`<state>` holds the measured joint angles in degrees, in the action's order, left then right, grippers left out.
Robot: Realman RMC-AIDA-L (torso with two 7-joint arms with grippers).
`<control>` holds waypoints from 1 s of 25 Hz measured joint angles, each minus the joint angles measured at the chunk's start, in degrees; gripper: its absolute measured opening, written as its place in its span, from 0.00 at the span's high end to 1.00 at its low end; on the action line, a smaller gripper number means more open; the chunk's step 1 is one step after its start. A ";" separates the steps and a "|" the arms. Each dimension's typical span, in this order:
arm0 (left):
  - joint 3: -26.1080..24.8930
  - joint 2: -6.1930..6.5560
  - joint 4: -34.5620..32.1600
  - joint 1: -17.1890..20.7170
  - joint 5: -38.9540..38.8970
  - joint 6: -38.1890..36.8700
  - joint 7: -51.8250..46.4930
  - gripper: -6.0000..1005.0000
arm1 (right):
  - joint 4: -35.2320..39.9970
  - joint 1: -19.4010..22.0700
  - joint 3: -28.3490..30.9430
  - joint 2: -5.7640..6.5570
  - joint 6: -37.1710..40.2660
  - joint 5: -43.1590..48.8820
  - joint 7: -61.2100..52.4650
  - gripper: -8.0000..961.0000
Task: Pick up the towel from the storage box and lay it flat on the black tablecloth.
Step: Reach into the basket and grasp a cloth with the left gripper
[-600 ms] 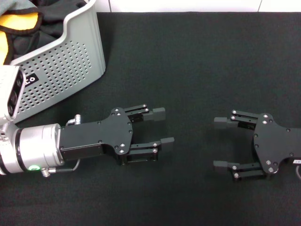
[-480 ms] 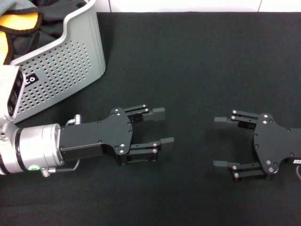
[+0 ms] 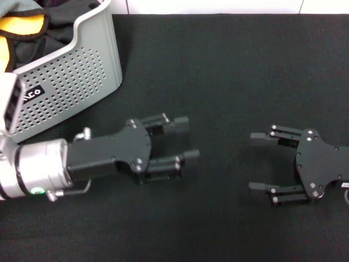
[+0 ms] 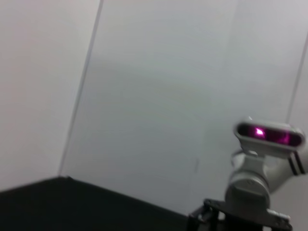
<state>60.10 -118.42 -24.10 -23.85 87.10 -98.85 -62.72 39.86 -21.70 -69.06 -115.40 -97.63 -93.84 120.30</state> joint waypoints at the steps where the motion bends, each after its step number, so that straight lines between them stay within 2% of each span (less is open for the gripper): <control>1: -0.81 -0.04 -0.25 0.24 -0.84 -0.35 0.09 0.23 | 0.00 0.00 0.22 0.00 0.01 -0.01 0.00 0.11; 7: -7.59 -1.17 -6.46 5.83 -10.06 -3.18 0.30 0.23 | -1.07 -0.13 0.50 0.01 0.21 0.18 0.32 0.11; 12: -8.70 -1.29 -12.90 10.52 -17.30 -3.02 -0.07 0.23 | -2.16 -0.25 0.57 0.07 0.54 0.03 1.46 0.11; 21: -22.49 -1.34 -22.53 13.64 -17.62 -1.08 -2.14 0.23 | -2.16 -0.56 0.60 0.09 2.16 0.16 2.43 0.11; 25: -28.99 -1.30 -24.72 15.55 -16.88 -1.00 -1.53 0.23 | -2.15 -0.61 0.60 0.09 3.32 0.19 3.11 0.11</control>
<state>31.11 -119.72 -48.82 -8.30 70.21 -99.84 -64.25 37.71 -22.31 -68.46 -115.31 -94.31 -93.65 123.41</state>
